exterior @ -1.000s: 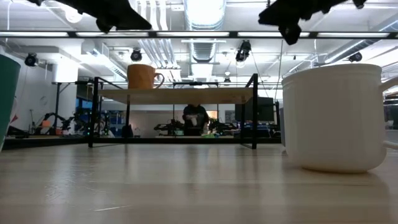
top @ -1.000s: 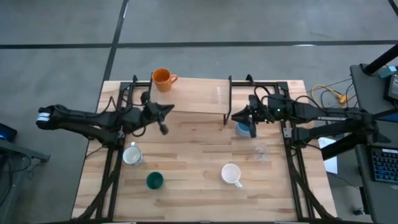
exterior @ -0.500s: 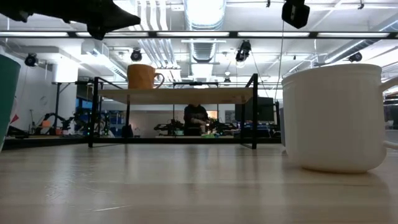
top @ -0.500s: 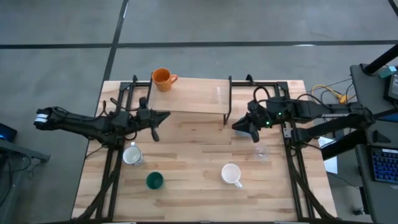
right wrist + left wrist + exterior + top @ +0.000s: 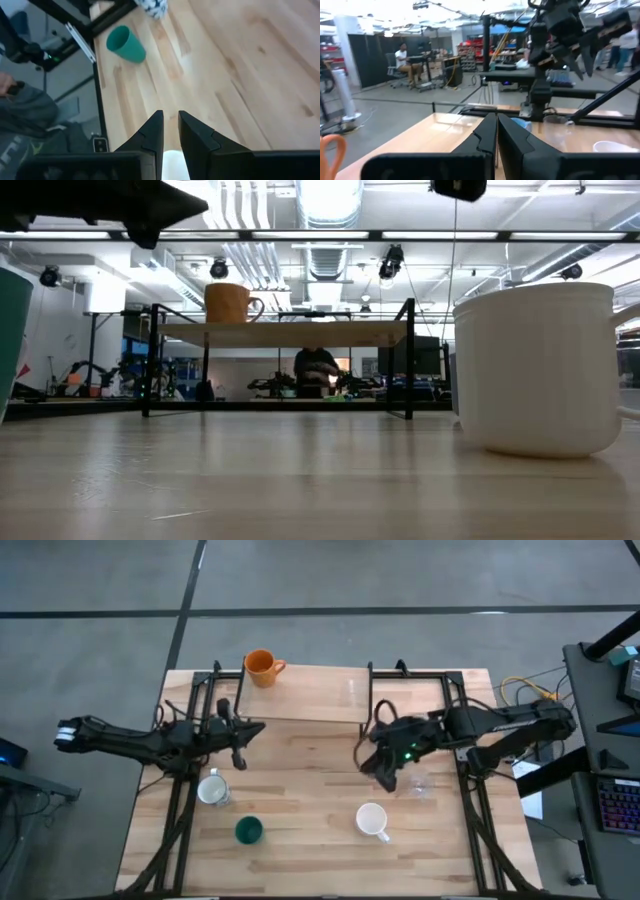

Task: Stack small to large cups/mugs on shelf
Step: Put the white mug on the shelf

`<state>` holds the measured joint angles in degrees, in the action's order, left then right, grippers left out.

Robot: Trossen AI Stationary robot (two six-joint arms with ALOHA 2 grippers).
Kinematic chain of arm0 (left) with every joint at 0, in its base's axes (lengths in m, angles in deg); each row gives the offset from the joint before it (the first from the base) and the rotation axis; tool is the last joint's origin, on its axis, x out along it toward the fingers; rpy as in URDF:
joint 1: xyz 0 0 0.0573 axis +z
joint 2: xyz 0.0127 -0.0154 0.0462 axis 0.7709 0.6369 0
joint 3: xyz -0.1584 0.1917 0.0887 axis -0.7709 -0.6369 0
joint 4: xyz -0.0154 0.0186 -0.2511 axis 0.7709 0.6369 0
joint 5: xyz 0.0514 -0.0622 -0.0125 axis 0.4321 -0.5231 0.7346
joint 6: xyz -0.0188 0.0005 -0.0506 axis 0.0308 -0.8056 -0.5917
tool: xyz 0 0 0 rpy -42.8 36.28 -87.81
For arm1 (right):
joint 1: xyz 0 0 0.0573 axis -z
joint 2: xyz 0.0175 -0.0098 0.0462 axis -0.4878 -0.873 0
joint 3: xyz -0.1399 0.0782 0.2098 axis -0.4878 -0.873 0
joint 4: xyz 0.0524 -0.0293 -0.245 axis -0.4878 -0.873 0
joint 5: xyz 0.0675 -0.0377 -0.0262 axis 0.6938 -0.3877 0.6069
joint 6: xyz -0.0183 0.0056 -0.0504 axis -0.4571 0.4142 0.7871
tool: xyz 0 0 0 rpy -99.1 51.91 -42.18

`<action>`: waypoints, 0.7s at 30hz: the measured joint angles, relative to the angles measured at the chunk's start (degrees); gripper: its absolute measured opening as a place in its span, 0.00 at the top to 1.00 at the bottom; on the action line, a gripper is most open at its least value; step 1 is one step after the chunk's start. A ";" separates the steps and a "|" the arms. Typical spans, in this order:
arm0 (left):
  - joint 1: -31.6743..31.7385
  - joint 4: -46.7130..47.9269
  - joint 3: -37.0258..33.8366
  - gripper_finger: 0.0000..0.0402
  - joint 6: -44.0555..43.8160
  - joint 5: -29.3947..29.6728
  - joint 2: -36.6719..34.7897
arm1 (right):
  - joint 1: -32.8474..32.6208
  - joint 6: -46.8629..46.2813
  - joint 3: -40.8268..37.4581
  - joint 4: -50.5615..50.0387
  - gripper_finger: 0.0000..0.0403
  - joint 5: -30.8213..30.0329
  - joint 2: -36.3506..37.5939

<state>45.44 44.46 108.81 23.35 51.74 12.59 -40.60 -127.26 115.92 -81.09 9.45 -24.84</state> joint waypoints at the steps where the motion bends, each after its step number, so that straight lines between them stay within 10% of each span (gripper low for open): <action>1: 0.00 0.00 -0.02 1.00 -0.01 -0.80 -0.53 | -0.64 -0.34 1.49 -1.13 0.87 -0.18 -1.19; 21: -0.04 0.37 -0.08 1.00 -0.14 -10.46 -3.04 | -10.70 -7.00 15.69 -11.96 0.87 -1.72 -15.75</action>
<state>45.40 44.84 108.72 23.21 41.29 9.55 -51.30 -134.26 131.61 -93.05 7.73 -40.59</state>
